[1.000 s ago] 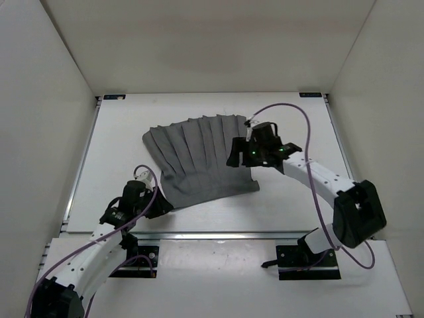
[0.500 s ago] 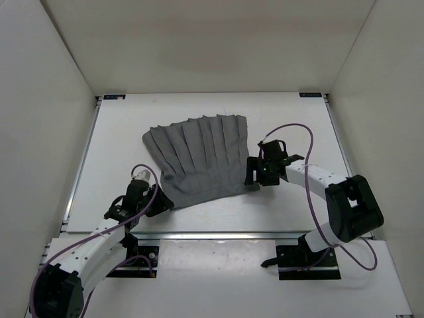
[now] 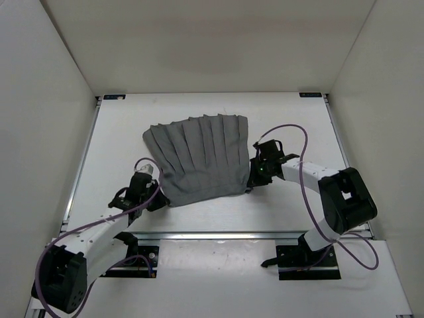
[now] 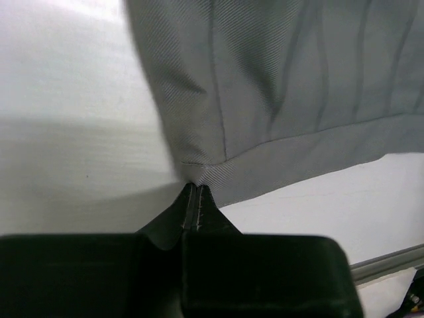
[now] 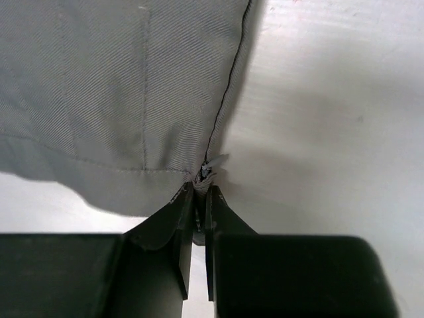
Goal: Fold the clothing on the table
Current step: Flatten the skirt out
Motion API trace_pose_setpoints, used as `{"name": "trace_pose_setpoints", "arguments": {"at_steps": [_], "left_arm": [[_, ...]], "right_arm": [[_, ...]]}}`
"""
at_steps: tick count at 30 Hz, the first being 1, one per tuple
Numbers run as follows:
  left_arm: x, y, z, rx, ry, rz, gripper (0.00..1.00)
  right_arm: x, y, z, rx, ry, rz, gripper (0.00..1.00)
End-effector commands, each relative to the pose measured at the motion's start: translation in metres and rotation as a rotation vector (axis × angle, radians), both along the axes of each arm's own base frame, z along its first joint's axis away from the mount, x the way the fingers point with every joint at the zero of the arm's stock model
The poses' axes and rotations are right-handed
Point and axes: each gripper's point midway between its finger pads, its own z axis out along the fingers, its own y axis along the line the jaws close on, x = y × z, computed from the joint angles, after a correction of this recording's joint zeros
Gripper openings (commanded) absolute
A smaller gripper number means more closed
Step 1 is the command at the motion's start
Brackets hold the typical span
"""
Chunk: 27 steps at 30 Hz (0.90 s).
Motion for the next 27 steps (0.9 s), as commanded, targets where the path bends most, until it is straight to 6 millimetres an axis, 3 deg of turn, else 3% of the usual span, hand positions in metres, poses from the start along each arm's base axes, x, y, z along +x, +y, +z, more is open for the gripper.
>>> {"name": "trace_pose_setpoints", "arguments": {"at_steps": [1,2,3,4,5,6,7,8,10,12,13,15,18,20,23,24,25,26,27], "left_arm": [[0.049,0.002,0.08,0.031,-0.19,-0.005,0.0],[0.049,0.003,0.091,0.043,-0.198,-0.018,0.0],[0.059,0.002,0.124,0.026,-0.27,-0.017,0.0],[0.058,0.005,0.129,0.035,-0.261,-0.015,0.0],[0.062,0.001,0.161,0.004,-0.316,-0.027,0.0],[0.063,0.002,0.198,-0.016,-0.377,-0.031,0.0],[0.064,0.0,0.226,-0.032,-0.445,-0.028,0.0],[0.06,-0.003,0.237,-0.053,-0.463,-0.034,0.0],[0.054,-0.003,0.278,-0.089,-0.549,-0.023,0.0],[0.054,0.004,0.301,-0.097,-0.59,-0.007,0.0],[0.054,0.003,0.317,-0.1,-0.617,-0.012,0.0],[0.063,0.009,0.328,-0.072,-0.635,-0.01,0.0],[0.087,0.016,0.344,-0.049,-0.667,0.025,0.0],[0.107,0.015,0.351,-0.04,-0.668,0.017,0.0],[0.155,0.01,0.351,-0.02,-0.645,0.012,0.0],[0.161,0.008,0.353,-0.014,-0.644,0.004,0.0],[0.178,0.007,0.356,-0.001,-0.641,-0.002,0.0],[0.185,0.009,0.38,-0.003,-0.684,0.006,0.0],[0.2,0.012,0.374,0.014,-0.656,0.011,0.0]], "right_arm": [[0.013,0.008,0.054,0.064,-0.105,0.033,0.0],[0.018,0.01,0.073,0.073,-0.146,0.044,0.0],[0.017,0.014,0.095,0.104,-0.194,0.067,0.0],[0.02,0.017,0.131,0.141,-0.285,0.086,0.0],[0.02,0.017,0.153,0.162,-0.33,0.098,0.0],[0.014,0.021,0.204,0.225,-0.45,0.13,0.0],[0.01,0.02,0.233,0.258,-0.534,0.145,0.0],[0.006,0.017,0.262,0.275,-0.611,0.14,0.0],[-0.005,0.017,0.295,0.293,-0.681,0.15,0.01],[-0.014,0.012,0.331,0.311,-0.734,0.156,0.0],[-0.012,0.007,0.333,0.3,-0.733,0.145,0.0],[-0.004,-0.001,0.353,0.307,-0.77,0.125,0.0],[0.024,-0.008,0.346,0.28,-0.743,0.117,0.0],[0.054,-0.008,0.327,0.238,-0.687,0.106,0.0],[0.094,-0.002,0.313,0.171,-0.673,0.095,0.0],[0.108,0.002,0.313,0.167,-0.668,0.091,0.0],[0.12,-0.004,0.329,0.171,-0.706,0.073,0.0],[0.131,0.001,0.325,0.175,-0.69,0.08,0.0],[0.14,-0.005,0.351,0.182,-0.745,0.063,0.0]]}}
